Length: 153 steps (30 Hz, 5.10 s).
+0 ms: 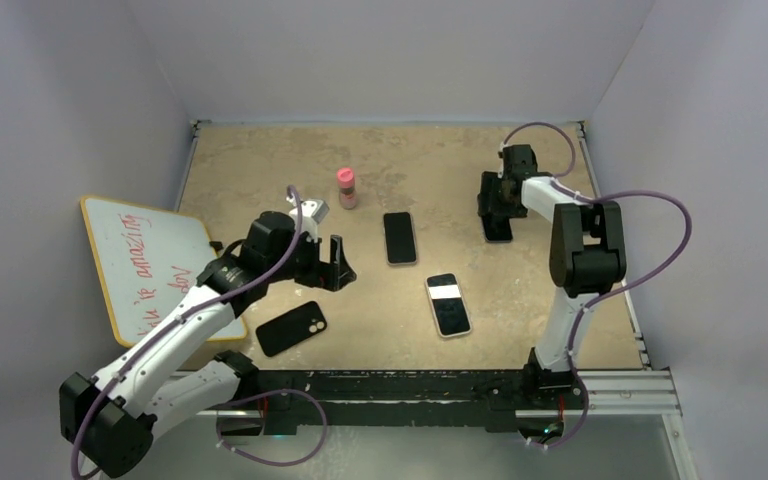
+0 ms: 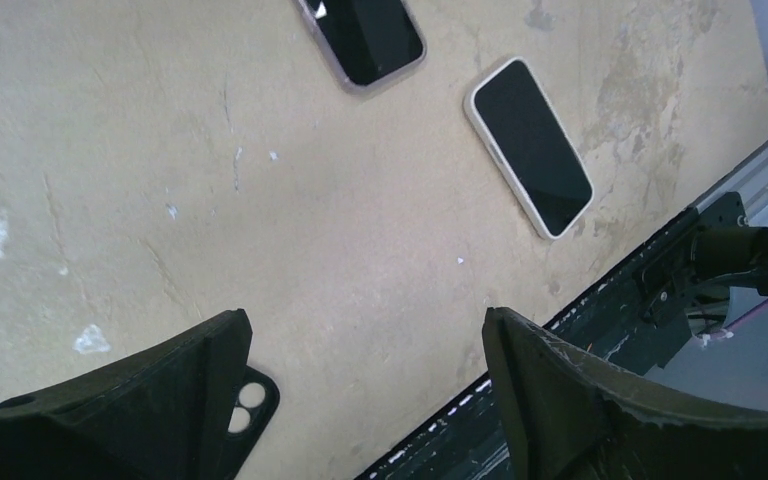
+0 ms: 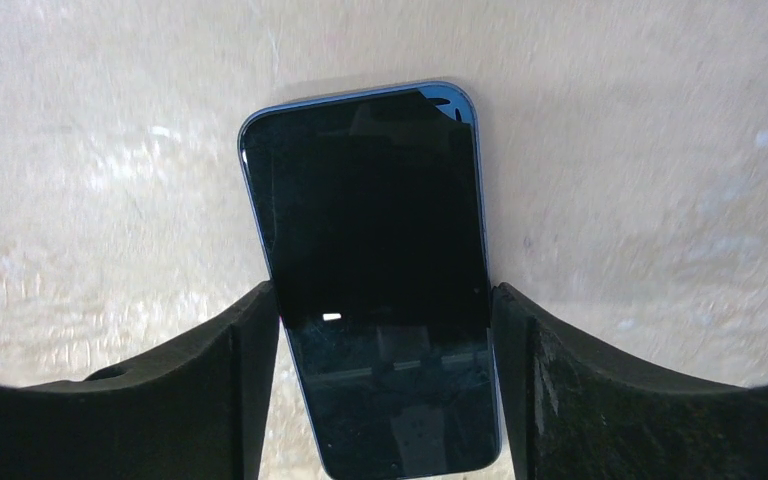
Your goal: Put the phone into the phone case
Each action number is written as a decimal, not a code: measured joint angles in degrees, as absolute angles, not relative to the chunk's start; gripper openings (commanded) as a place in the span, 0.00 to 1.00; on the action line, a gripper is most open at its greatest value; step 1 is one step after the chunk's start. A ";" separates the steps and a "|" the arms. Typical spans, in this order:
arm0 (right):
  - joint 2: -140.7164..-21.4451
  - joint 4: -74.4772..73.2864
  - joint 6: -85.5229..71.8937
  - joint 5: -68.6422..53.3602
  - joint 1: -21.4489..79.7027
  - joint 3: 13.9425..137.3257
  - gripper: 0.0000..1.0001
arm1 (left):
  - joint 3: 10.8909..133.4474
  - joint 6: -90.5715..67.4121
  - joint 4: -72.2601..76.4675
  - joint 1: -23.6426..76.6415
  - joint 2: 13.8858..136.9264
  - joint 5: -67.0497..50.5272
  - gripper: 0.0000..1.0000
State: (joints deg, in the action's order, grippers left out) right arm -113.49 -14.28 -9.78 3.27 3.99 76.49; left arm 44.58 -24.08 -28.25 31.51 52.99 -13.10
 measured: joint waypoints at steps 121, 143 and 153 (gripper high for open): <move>-75.55 -12.10 -26.35 -8.86 23.07 54.83 0.30 | 35.94 -40.58 -13.37 38.94 73.32 -2.81 0.49; -78.87 -2.96 -33.95 -7.73 47.53 52.93 0.30 | 53.80 -34.41 -31.53 33.74 54.65 5.87 1.00; -88.01 -0.67 -35.09 -3.31 56.66 54.24 0.31 | 55.31 -30.74 -34.17 27.77 48.38 13.85 1.00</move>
State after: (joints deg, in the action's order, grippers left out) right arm -88.01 -0.67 -35.09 -3.31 56.66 54.24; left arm 55.31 -30.74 -34.17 27.77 48.38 13.85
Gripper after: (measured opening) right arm 0.710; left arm 0.998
